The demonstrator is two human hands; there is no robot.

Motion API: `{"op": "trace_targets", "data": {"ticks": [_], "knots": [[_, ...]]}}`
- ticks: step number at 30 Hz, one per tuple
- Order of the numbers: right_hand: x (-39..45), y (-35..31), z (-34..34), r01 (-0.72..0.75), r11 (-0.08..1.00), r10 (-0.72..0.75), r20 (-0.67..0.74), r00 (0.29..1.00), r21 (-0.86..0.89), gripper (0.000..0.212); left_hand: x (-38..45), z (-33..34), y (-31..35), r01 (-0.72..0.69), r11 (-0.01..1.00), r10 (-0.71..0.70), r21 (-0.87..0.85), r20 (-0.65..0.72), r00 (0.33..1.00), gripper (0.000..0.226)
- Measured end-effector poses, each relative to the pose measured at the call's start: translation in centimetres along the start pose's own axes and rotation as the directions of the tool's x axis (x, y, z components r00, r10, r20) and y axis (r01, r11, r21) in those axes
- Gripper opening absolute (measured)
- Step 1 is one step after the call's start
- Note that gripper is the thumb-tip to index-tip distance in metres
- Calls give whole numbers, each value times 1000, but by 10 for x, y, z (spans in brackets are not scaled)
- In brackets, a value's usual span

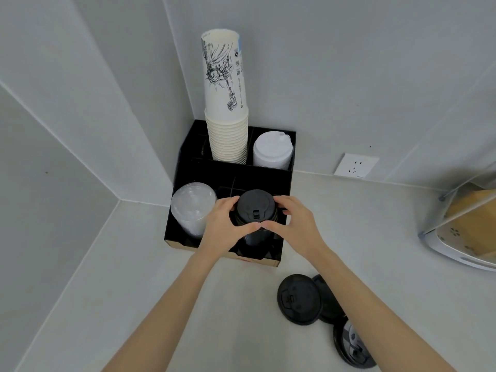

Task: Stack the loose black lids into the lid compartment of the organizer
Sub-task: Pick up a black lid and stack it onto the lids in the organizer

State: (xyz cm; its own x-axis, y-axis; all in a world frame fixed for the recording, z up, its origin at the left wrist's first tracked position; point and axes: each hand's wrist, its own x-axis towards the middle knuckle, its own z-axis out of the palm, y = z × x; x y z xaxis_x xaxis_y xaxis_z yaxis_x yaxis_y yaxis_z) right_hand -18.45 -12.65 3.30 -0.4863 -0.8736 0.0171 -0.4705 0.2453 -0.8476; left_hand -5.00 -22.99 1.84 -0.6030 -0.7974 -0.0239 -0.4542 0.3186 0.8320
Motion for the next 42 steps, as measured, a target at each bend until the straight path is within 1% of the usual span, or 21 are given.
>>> {"op": "trace_targets", "data": {"ticks": [5, 9, 13, 17, 21, 23, 27, 31, 37, 40, 42], "knots": [[-5, 0, 1, 1, 1000, -1, -10, 1000, -18, 56, -2, 2, 2, 2, 1000, -2, 7, -1, 1000, 76], [-10, 1, 2, -25, 1000, 24, -30, 999, -16, 61, -5, 2, 5, 10, 1000, -10, 14, 9, 1000, 79], [-13, 1, 3, -16, 999, 15, -47, 999, -31, 55, -7, 3, 6, 3, 1000, -3, 11, 13, 1000, 79], [-13, 3, 4, -13, 999, 12, -31, 999, -41, 54, -8, 5, 4, 25, 1000, -26, 15, 46, 999, 80], [-10, 6, 6, -10, 993, 8, -14, 1000, -122, 57, -6, 3, 5, 53, 998, -54, 20, 81, 995, 82], [-11, 5, 5, -10, 994, 9, -13, 1000, -109, 58, -8, 2, 7, 55, 998, -57, 24, 90, 994, 84], [-18, 1, -1, -16, 997, 15, -11, 1000, -70, 63, -17, -1, 12, 2, 1000, -4, 30, 59, 998, 82], [-37, -1, -13, -28, 998, 26, -47, 999, -52, 58, -32, -2, 17, -53, 995, 52, 79, 6, 999, 80], [-75, 11, -35, -68, 996, 60, -125, 990, -59, 48, -66, 10, 31, -166, 983, 172, 71, -84, 981, 62], [-97, 22, -45, -109, 992, 101, -121, 987, -66, 42, -83, 24, 33, -151, 988, 152, 31, -55, 987, 58], [-112, 32, -50, -137, 988, 129, -108, 986, -68, 40, -95, 35, 31, -122, 992, 122, 1, 18, 992, 61]]}}
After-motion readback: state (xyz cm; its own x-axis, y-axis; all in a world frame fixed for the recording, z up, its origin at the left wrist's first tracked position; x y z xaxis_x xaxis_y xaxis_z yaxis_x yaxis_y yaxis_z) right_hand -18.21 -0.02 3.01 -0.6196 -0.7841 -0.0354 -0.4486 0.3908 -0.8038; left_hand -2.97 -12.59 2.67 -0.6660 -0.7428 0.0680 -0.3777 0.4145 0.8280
